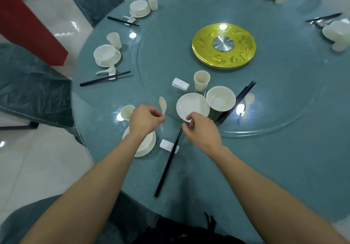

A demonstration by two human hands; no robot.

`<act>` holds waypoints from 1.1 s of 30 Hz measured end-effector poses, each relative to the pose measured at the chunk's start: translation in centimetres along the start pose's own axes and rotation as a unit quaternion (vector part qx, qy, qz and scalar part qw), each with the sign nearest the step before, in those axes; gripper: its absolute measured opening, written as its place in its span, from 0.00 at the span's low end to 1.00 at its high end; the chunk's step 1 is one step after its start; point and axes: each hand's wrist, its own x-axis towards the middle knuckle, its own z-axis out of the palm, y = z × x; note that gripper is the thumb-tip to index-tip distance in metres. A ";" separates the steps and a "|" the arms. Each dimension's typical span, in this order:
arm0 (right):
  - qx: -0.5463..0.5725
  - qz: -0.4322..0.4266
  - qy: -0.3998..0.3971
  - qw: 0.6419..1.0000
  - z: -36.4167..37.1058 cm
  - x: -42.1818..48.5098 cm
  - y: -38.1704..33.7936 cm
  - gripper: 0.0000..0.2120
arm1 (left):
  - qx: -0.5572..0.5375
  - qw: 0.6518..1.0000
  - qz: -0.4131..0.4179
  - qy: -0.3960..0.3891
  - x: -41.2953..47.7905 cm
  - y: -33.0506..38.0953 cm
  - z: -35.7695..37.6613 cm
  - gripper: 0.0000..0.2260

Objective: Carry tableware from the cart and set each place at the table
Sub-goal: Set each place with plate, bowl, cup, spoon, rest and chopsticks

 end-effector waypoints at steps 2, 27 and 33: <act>0.003 0.016 -0.005 1.000 0.3 -0.8 0.6 0.12 | 0.073 0.997 0.005 -0.003 -1.1 -1.6 0.7 0.01; -0.027 0.078 -0.030 0.996 1.0 -7.2 4.0 0.12 | 0.359 0.933 0.026 -0.026 -5.9 -7.9 8.4 0.06; -0.028 0.080 -0.029 0.996 0.9 -7.3 3.7 0.12 | 0.356 0.933 0.040 -0.026 -5.7 -8.1 8.5 0.08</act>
